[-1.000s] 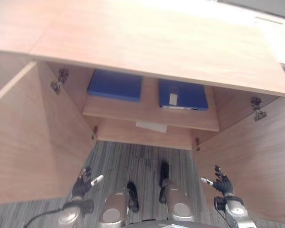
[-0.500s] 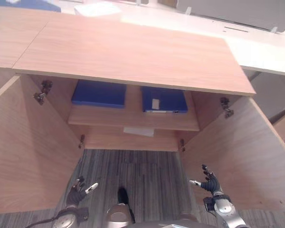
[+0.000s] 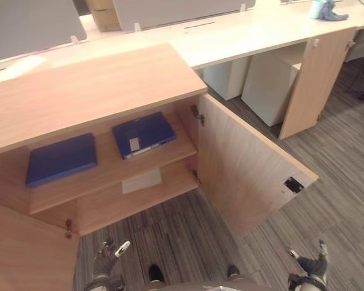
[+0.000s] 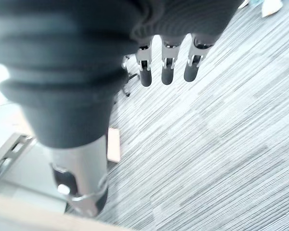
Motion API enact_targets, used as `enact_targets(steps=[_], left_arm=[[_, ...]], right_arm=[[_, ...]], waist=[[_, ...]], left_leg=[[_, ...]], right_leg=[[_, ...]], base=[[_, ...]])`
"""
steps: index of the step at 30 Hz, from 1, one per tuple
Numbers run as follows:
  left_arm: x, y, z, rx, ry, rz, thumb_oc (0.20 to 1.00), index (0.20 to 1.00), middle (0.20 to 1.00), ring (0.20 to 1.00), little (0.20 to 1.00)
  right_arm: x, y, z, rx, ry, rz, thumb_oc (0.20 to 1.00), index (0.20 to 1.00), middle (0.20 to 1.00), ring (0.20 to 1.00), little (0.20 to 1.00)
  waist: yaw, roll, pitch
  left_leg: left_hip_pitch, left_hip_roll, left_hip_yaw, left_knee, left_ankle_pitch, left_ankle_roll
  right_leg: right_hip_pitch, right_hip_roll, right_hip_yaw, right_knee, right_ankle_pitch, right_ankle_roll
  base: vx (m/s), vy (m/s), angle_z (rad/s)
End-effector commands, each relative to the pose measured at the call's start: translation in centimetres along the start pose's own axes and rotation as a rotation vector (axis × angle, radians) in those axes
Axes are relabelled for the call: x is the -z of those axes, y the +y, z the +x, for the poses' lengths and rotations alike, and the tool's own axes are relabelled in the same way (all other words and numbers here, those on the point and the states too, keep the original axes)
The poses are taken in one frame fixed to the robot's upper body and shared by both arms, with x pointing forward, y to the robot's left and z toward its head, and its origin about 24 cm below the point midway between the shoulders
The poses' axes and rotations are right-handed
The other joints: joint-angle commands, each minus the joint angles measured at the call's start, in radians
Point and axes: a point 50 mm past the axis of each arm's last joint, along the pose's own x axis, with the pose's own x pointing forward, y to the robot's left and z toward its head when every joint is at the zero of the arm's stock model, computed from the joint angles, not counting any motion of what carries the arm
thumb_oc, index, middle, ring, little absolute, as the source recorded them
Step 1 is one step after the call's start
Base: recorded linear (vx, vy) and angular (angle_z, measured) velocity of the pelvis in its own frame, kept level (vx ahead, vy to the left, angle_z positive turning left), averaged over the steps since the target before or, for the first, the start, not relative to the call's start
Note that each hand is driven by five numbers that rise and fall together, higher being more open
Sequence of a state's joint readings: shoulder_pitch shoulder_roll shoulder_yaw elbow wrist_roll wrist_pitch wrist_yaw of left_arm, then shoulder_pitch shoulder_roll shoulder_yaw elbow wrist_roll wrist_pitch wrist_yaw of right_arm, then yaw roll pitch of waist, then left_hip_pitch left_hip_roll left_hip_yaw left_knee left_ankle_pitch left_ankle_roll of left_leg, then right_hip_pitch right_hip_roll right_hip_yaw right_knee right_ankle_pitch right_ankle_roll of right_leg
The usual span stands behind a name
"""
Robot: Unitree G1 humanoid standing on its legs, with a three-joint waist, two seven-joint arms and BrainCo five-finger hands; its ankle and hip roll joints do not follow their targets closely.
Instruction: Put the empty folder in the office cabinet
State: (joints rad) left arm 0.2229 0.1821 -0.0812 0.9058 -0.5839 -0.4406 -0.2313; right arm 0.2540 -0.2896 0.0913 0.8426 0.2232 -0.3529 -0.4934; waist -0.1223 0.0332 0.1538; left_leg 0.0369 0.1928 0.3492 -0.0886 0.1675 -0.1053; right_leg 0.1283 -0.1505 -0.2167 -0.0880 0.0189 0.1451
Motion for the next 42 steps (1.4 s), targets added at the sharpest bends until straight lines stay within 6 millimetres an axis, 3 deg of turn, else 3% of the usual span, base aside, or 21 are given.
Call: enact_targets(steps=[1, 4, 8, 11, 15, 17, 20, 22, 23, 26, 27, 30, 34, 38, 42], left_arm=[[-3.2, 1.6, 1.1, 0.032, -0.08, 0.117, 1.0, 1.0, 1.0, 1.0, 1.0], [-3.3, 1.8, 1.1, 0.052, -0.064, 0.146, 1.0, 1.0, 1.0, 1.0, 1.0], [-3.9, 2.2, 1.5, 0.102, -0.019, 0.223, 1.0, 1.0, 1.0, 1.0, 1.0], [-4.0, 2.2, 1.5, 0.113, -0.007, 0.244, 1.0, 1.0, 1.0, 1.0, 1.0], [-4.1, 2.2, 1.6, 0.137, 0.016, 0.27, 1.0, 1.0, 1.0, 1.0, 1.0], [-4.1, 2.2, 1.7, 0.142, 0.018, 0.273, 1.0, 1.0, 1.0, 1.0, 1.0], [-4.1, 2.2, 1.6, 0.149, 0.015, 0.268, 1.0, 1.0, 1.0, 1.0, 1.0], [-4.0, 2.3, 1.5, 0.147, 0.013, 0.267, 1.0, 1.0, 1.0, 1.0, 1.0], [-4.0, 2.5, 1.3, 0.142, 0.007, 0.257, 1.0, 1.0, 1.0, 1.0, 1.0], [-4.2, 2.6, 1.3, 0.136, 0.0, 0.244, 1.0, 1.0, 1.0, 1.0, 1.0], [-4.1, 2.7, 1.2, 0.128, -0.004, 0.231, 1.0, 1.0, 1.0, 1.0, 1.0], [-3.6, 2.6, 0.8, 0.106, -0.01, 0.205, 1.0, 1.0, 1.0, 1.0, 1.0], [-3.3, 2.2, 0.7, 0.086, -0.026, 0.181, 1.0, 1.0, 1.0, 1.0, 1.0], [-3.2, 1.8, 0.7, 0.08, -0.047, 0.167, 1.0, 1.0, 1.0, 1.0, 1.0], [-3.3, 1.7, 0.7, 0.052, -0.079, 0.137, 1.0, 1.0, 1.0, 1.0, 1.0]], right_arm=[[-6.1, 0.5, 3.2, 0.005, -0.184, 0.179, 1.0, 1.0, 1.0, 1.0, 1.0], [-7.2, 0.1, 4.0, -0.012, -0.211, 0.178, 1.0, 1.0, 1.0, 1.0, 1.0], [-11.1, 0.0, 5.9, -0.12, -0.305, 0.16, 1.0, 1.0, 1.0, 1.0, 1.0], [-12.0, -0.3, 6.4, -0.146, -0.315, 0.163, 1.0, 1.0, 1.0, 1.0, 1.0], [-14.8, -1.4, 7.9, -0.19, -0.341, 0.186, 1.0, 1.0, 1.0, 1.0, 1.0], [-15.5, -1.3, 8.0, -0.216, -0.362, 0.159, 1.0, 1.0, 1.0, 1.0, 1.0], [-18.2, -0.4, 7.9, -0.346, -0.457, 0.103, 1.0, 1.0, 1.0, 1.0, 1.0], [-18.6, 0.0, 7.7, -0.386, -0.478, 0.09, 1.0, 1.0, 1.0, 1.0, 1.0], [-19.5, 1.6, 6.7, -0.529, -0.552, 0.02, 1.0, 1.0, 1.0, 1.0, 1.0], [-20.0, 3.4, 5.4, -0.67, -0.607, -0.014, 1.0, 1.0, 1.0, 1.0, 1.0], [-20.1, 4.9, 4.2, -0.762, -0.632, -0.036, 1.0, 1.0, 1.0, 1.0, 1.0], [-19.3, 8.9, 0.5, -1.01, -0.66, -0.105, 1.0, 1.0, 1.0, 1.0, 1.0], [-17.8, 12.4, -3.9, -1.242, -0.688, -0.188, 1.0, 1.0, 1.0, 1.0, 1.0], [-17.3, 14.3, -6.4, -1.362, -0.726, -0.242, 1.0, 1.0, 1.0, 1.0, 1.0], [-17.4, 15.2, -7.4, -1.395, -0.755, -0.26, 1.0, 1.0, 1.0, 1.0, 1.0]], waist=[[0.082, -0.026, 0.046], [0.099, -0.024, 0.039], [0.147, -0.022, 0.023], [0.161, -0.019, 0.02], [0.192, -0.005, 0.012], [0.198, -0.001, 0.013], [0.214, 0.007, 0.016], [0.216, 0.007, 0.017], [0.22, 0.004, 0.018], [0.221, -0.002, 0.018], [0.221, -0.008, 0.019], [0.225, -0.029, 0.017], [0.238, -0.048, 0.023], [0.258, -0.06, 0.024], [0.281, -0.065, 0.021]], left_leg=[[0.111, -0.063, -0.021, 0.005, -0.134, 0.06], [0.114, -0.061, -0.035, 0.001, -0.132, 0.055], [0.113, -0.061, -0.071, 0.001, -0.13, 0.046], [0.113, -0.062, -0.081, 0.001, -0.129, 0.045], [0.1, -0.064, -0.108, 0.001, -0.121, 0.04], [0.094, -0.065, -0.114, 0.001, -0.119, 0.039], [0.083, -0.066, -0.126, 0.001, -0.112, 0.035], [0.081, -0.065, -0.128, 0.001, -0.111, 0.035], [0.078, -0.064, -0.131, 0.001, -0.108, 0.033], [0.075, -0.061, -0.131, 0.001, -0.104, 0.031], [0.076, -0.057, -0.127, 0.001, -0.101, 0.029], [0.077, -0.043, -0.112, 0.001, -0.097, 0.023], [0.083, -0.035, -0.115, 0.001, -0.108, 0.015], [0.074, -0.038, -0.128, 0.001, -0.107, 0.016], [0.064, -0.043, -0.148, 0.001, -0.106, 0.016]], right_leg=[[-0.049, -0.053, -0.031, 0.041, 0.101, 0.026], [-0.034, -0.051, -0.05, 0.035, 0.095, 0.021], [-0.002, -0.051, -0.102, 0.022, 0.084, 0.011], [0.006, -0.053, -0.117, 0.018, 0.082, 0.01], [0.016, -0.048, -0.142, 0.015, 0.073, 0.002], [0.016, -0.047, -0.147, 0.016, 0.07, -0.001], [0.018, -0.046, -0.159, 0.015, 0.065, -0.008], [0.019, -0.045, -0.16, 0.016, 0.063, -0.01], [0.02, -0.046, -0.165, 0.018, 0.061, -0.011], [0.022, -0.046, -0.171, 0.017, 0.061, -0.011], [0.025, -0.046, -0.176, 0.015, 0.063, -0.01], [0.031, -0.051, -0.196, 0.01, 0.069, -0.003], [0.046, -0.051, -0.203, 0.013, 0.06, 0.011], [0.05, -0.05, -0.217, 0.012, 0.06, 0.015], [0.054, -0.048, -0.229, 0.012, 0.058, 0.015]], base=[[0.07, -0.127, 0.05], [0.05, -0.093, 0.16], [0.07, -0.116, 0.49], [0.05, -0.076, 0.27], [0.02, -0.041, 0.11], [-0.03, 0.003, 0.11], [-0.05, 0.012, 0.0], [-0.03, 0.011, 0.13], [-0.05, 0.024, 0.19], [-0.04, 0.02, -0.13], [-0.01, 0.016, 0.05], [0.0, 0.0, 0.0], [0.05, 0.025, -0.03], [0.02, 0.034, 0.26], [0.03, 0.034, 0.22]])
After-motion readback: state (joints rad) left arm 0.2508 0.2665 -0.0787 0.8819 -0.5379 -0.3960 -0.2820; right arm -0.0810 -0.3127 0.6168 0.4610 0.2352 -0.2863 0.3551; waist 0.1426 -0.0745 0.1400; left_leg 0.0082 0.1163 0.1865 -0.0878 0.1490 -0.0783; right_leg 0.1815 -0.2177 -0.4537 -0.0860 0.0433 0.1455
